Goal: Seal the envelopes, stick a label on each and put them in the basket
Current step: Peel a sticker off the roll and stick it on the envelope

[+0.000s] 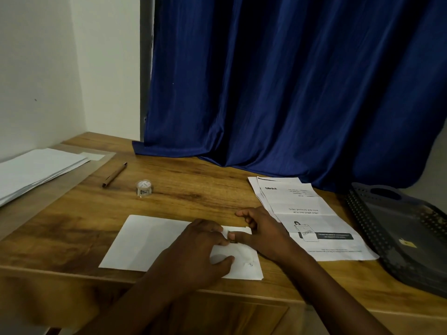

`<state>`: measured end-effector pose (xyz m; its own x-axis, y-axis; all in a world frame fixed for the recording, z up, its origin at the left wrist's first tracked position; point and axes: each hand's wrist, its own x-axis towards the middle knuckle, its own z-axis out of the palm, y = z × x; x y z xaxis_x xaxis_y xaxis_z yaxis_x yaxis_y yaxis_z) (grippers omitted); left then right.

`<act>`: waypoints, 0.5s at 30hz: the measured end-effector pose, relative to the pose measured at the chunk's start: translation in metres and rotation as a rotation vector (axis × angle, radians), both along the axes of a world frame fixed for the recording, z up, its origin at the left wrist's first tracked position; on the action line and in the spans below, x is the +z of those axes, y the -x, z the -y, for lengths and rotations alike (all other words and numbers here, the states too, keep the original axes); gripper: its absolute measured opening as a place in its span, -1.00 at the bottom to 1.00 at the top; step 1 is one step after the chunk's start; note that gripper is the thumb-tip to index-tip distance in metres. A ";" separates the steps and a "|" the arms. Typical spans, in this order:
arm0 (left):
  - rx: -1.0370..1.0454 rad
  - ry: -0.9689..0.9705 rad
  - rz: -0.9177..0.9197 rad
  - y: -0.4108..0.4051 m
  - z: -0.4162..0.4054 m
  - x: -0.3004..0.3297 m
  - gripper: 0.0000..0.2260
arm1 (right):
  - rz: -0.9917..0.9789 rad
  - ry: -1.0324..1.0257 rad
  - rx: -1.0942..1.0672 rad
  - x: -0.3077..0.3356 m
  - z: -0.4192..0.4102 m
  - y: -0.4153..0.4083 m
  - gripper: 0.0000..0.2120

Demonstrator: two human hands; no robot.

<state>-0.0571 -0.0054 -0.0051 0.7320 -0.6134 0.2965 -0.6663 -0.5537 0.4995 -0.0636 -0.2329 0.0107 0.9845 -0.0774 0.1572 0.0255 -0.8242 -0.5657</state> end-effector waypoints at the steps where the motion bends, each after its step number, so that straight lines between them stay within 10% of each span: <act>1: 0.003 0.004 0.005 0.000 0.000 -0.001 -0.50 | 0.004 -0.001 0.009 0.000 0.001 0.002 -0.37; 9: 0.001 -0.004 0.026 0.004 -0.002 0.005 -0.51 | -0.077 -0.048 0.098 0.004 0.010 0.012 -0.30; 15: 0.015 0.018 0.050 0.005 -0.002 0.008 -0.18 | -0.127 -0.221 0.146 0.027 0.005 0.001 -0.66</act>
<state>-0.0618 -0.0037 0.0027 0.7248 -0.5970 0.3437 -0.6826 -0.5551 0.4753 -0.0644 -0.2379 0.0379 0.9985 0.0477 0.0270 0.0521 -0.6734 -0.7374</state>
